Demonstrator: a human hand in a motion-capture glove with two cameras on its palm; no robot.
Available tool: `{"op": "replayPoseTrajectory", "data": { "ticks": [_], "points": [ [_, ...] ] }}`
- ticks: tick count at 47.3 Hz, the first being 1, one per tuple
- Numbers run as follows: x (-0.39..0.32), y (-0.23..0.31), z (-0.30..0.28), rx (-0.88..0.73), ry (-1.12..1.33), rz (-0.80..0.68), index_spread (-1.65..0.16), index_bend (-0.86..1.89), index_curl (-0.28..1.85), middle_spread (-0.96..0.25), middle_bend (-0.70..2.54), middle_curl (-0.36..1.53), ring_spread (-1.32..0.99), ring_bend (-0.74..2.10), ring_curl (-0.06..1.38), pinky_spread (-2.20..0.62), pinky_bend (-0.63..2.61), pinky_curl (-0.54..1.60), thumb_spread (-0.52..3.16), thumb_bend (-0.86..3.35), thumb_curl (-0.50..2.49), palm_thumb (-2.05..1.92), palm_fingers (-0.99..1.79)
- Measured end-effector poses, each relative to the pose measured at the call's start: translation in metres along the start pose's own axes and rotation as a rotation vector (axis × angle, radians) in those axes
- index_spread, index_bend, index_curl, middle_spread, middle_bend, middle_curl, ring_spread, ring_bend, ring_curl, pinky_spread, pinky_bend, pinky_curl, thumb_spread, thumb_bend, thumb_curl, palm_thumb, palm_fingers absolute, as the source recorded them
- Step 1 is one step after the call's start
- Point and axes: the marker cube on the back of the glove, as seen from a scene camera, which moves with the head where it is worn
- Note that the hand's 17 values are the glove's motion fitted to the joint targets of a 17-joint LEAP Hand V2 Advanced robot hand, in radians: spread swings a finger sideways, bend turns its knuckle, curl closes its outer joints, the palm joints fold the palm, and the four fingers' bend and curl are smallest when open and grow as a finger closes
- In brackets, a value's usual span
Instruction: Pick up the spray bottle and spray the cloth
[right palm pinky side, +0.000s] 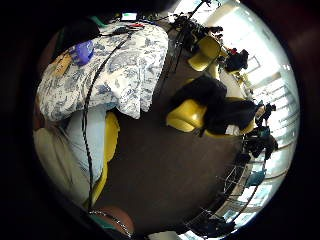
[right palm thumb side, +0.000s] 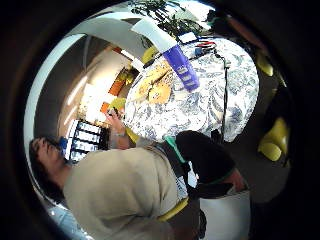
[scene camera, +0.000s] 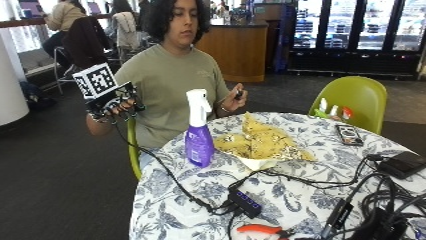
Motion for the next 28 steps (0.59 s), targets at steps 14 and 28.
{"op": "replayPoseTrajectory", "data": {
  "ticks": [14,28],
  "points": [
    [0.003,-0.001,0.005,-0.016,0.003,-0.008,-0.37,0.14,0.16,-0.04,0.24,0.19,-0.09,0.4,0.2,0.19,0.39,0.22,0.94,0.17,0.15,0.42,0.44],
    [0.0,-0.002,0.018,-0.061,-0.032,-0.008,-0.4,0.13,0.19,-0.04,0.22,0.25,-0.1,0.4,0.25,0.21,0.39,0.27,1.08,0.09,0.2,0.46,0.41]
  ]
}}
